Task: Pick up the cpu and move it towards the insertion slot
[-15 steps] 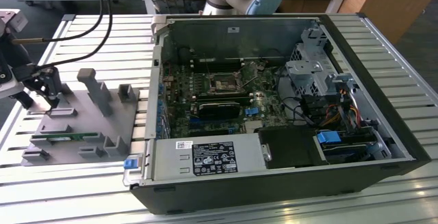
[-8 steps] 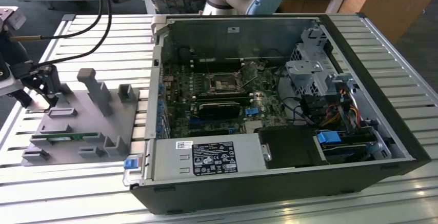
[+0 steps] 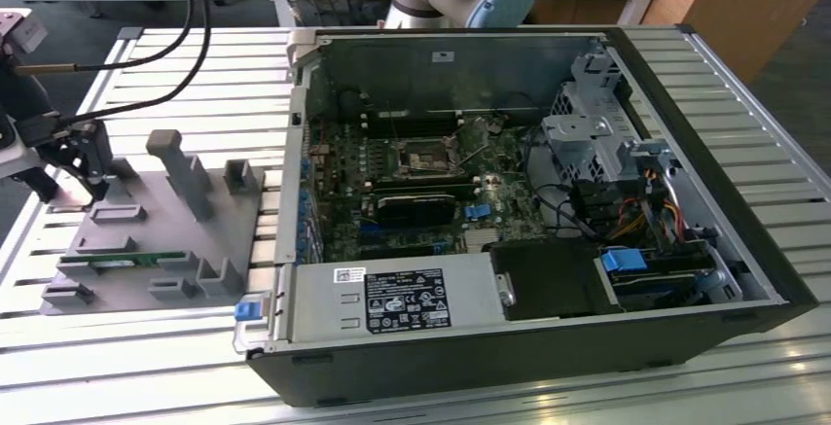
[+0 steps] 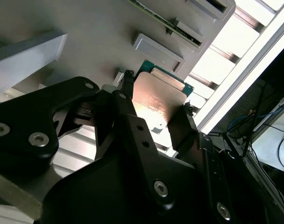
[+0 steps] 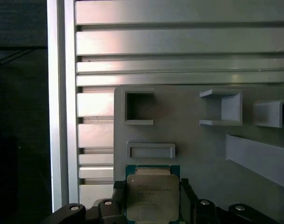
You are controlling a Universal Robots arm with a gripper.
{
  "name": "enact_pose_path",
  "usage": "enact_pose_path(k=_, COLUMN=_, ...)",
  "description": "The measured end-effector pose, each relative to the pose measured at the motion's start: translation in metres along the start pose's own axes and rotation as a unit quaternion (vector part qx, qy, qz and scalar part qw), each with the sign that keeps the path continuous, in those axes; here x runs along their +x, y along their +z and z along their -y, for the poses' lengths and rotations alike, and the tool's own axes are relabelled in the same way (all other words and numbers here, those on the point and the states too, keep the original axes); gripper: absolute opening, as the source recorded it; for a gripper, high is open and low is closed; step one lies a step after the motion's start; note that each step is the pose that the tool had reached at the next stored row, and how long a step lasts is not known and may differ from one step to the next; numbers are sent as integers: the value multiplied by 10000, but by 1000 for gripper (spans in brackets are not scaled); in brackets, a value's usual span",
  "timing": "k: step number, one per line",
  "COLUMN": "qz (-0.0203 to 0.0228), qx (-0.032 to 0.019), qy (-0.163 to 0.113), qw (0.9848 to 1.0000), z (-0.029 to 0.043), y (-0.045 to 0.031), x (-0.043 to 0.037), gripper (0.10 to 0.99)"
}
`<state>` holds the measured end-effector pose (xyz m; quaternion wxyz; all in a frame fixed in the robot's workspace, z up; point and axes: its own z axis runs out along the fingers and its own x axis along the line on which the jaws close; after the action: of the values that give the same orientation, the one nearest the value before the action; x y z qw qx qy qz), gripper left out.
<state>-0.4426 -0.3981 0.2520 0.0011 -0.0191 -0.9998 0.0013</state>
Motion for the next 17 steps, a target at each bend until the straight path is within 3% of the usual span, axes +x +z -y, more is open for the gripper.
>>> enact_pose_path(k=17, qz=-1, qx=1, qy=0, qw=10000, z=0, y=-71, x=0, gripper=541)
